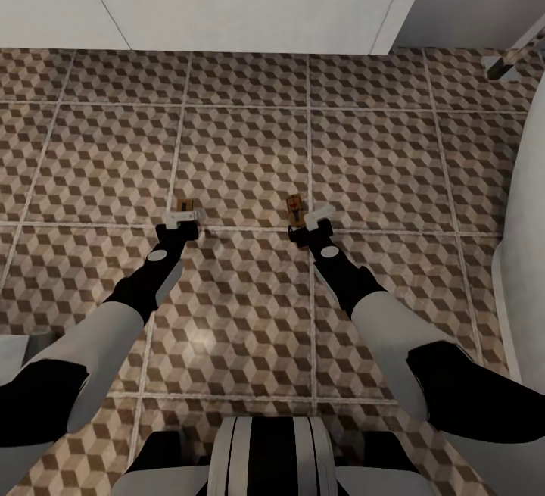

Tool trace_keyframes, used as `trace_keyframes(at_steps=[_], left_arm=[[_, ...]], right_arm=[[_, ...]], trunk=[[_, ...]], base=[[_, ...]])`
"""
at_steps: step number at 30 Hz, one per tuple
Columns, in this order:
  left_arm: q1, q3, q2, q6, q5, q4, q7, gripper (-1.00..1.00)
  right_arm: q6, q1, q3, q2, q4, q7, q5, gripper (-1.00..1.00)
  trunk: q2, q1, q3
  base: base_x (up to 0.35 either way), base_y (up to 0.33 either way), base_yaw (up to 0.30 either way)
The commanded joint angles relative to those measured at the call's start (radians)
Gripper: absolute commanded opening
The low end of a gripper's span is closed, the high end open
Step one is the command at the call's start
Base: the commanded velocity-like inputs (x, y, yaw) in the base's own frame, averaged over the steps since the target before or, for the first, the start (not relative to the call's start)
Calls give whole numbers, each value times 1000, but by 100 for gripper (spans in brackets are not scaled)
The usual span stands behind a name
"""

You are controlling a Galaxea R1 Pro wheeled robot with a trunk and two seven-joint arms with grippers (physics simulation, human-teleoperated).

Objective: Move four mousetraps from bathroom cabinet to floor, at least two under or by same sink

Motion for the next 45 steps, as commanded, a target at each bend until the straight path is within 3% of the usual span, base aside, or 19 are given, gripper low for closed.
trace_keyframes(at_steps=[1, 13, 34, 45], left_arm=[[2, -9, 1, -4, 10, 0, 7, -100], [7, -9, 0, -4, 10, -2, 6, -100], [9, -9, 0, -4, 10, 2, 6, -100], [18, -9, 0, -4, 11, 3, 6, -100]], right_arm=[[-4, -1, 3, 0, 2, -5, 5, -100], [-8, 0, 3, 0, 15, -6, 6, -100], [-60, 0, 3, 0, 55, -6, 6, -100], [-63, 0, 2, 0, 58, -6, 6, -100]], trunk=[[0, 0, 0], [0, 0, 0], [0, 0, 0], [0, 0, 0]], base=[[0, 0, 0], [51, 0, 0], [314, 0, 0], [131, 139, 0]])
